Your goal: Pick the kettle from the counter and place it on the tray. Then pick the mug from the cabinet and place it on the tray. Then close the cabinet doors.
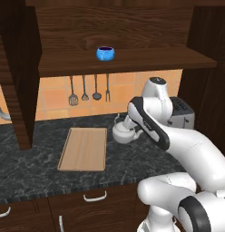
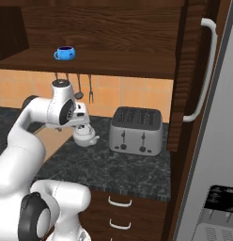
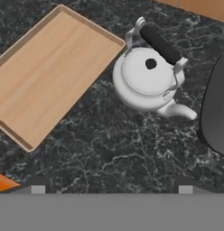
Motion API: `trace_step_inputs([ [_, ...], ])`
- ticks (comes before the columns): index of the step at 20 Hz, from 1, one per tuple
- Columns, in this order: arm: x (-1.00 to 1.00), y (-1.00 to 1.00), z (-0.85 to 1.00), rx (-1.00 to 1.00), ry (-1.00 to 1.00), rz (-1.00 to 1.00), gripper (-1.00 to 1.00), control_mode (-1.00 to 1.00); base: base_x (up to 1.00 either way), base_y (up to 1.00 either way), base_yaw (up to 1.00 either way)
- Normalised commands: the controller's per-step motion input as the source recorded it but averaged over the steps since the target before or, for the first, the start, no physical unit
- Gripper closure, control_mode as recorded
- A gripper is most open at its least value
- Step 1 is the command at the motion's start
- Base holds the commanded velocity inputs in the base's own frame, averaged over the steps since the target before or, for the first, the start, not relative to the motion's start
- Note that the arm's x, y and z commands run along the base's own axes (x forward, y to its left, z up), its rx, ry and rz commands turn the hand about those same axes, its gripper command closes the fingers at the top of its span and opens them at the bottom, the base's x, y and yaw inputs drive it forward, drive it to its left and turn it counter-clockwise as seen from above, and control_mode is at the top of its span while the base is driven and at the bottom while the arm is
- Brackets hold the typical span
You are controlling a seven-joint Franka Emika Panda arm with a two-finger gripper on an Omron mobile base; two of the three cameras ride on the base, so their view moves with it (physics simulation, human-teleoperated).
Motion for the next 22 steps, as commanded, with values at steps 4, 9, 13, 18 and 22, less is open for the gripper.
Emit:
trace_step_inputs([
  [4, 0.50, 0.00, -0.06, 0.00, 0.04, 0.00, -1.00, -1.00, 0.00, 0.00, 0.00],
  [9, 0.43, -0.07, -0.01, 0.00, 0.01, 0.00, -1.00, -1.00, 0.00, 0.00, 0.00],
  [13, 0.40, -0.09, -0.17, 0.00, -0.09, 0.02, -1.00, -1.00, 0.00, 0.00, 0.00],
  [18, 0.34, -0.02, -0.22, 0.00, -0.23, 0.03, -1.00, -1.00, 0.00, 0.00, 0.00],
  [22, 0.34, 0.00, -0.03, 0.03, -0.10, 0.01, -1.00, -1.00, 0.00, 0.00, 0.00],
])
